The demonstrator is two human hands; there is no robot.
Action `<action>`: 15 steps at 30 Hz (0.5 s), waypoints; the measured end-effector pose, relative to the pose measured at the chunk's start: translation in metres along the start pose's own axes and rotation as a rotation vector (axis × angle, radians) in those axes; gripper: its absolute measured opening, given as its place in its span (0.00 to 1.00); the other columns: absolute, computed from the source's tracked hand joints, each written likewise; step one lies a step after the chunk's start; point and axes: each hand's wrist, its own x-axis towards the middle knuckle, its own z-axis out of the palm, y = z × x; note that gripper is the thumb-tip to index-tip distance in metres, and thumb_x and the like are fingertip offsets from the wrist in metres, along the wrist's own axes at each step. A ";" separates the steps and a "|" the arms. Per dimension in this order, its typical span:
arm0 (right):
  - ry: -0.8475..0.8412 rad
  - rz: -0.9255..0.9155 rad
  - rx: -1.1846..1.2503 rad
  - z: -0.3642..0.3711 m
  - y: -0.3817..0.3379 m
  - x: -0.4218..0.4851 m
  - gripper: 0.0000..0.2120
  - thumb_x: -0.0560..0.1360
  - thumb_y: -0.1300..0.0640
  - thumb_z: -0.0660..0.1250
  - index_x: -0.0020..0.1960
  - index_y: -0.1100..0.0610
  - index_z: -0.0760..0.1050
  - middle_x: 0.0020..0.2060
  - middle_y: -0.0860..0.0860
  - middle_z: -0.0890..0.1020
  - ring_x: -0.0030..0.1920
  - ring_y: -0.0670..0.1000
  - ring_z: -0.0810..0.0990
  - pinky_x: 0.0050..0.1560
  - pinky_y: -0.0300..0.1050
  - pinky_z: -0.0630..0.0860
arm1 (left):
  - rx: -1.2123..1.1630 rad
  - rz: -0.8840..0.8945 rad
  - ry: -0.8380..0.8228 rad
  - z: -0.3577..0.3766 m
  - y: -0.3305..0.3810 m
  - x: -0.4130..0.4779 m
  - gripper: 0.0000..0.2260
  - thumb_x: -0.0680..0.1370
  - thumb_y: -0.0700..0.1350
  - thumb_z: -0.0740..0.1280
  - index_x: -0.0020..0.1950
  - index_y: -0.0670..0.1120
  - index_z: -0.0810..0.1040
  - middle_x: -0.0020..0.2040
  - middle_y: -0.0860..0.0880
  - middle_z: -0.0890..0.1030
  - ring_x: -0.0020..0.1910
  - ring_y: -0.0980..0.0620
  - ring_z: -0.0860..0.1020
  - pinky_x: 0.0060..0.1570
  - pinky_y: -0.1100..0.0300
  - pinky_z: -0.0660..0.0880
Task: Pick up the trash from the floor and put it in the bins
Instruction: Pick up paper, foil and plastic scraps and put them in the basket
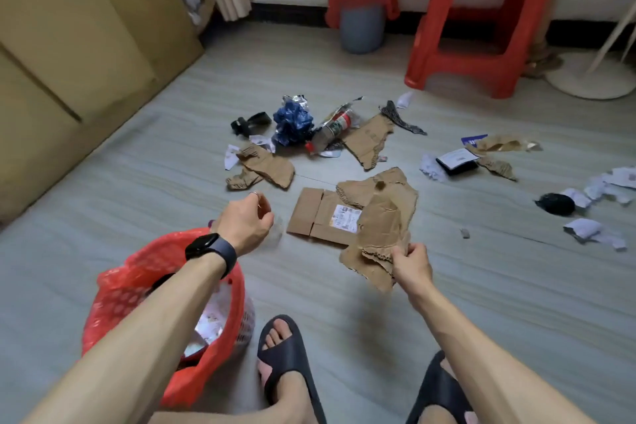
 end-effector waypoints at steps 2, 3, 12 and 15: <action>-0.057 -0.088 0.012 0.021 -0.024 -0.024 0.10 0.78 0.51 0.62 0.55 0.57 0.69 0.47 0.54 0.79 0.50 0.58 0.76 0.50 0.51 0.73 | 0.014 -0.047 0.040 -0.026 -0.023 -0.023 0.04 0.75 0.49 0.67 0.47 0.50 0.77 0.44 0.48 0.83 0.48 0.43 0.80 0.49 0.53 0.76; -0.084 -0.123 0.013 0.031 -0.034 -0.034 0.10 0.78 0.51 0.63 0.55 0.56 0.69 0.47 0.53 0.79 0.50 0.57 0.77 0.50 0.51 0.74 | 0.029 -0.069 0.054 -0.035 -0.035 -0.035 0.05 0.75 0.49 0.68 0.48 0.49 0.78 0.46 0.47 0.83 0.49 0.44 0.80 0.49 0.54 0.76; -0.233 -0.283 -0.057 0.084 -0.062 -0.095 0.07 0.79 0.53 0.64 0.50 0.56 0.68 0.41 0.51 0.76 0.44 0.53 0.75 0.47 0.51 0.74 | 0.133 -0.236 -0.098 -0.057 -0.120 -0.102 0.04 0.75 0.52 0.66 0.46 0.53 0.75 0.51 0.49 0.83 0.51 0.48 0.80 0.52 0.53 0.77; -0.155 -0.285 -0.069 0.069 -0.061 -0.091 0.08 0.79 0.52 0.63 0.53 0.57 0.70 0.43 0.52 0.78 0.45 0.55 0.76 0.45 0.49 0.72 | 0.107 -0.116 -0.056 -0.056 -0.087 -0.083 0.11 0.75 0.51 0.64 0.56 0.50 0.76 0.56 0.48 0.82 0.55 0.46 0.79 0.54 0.52 0.76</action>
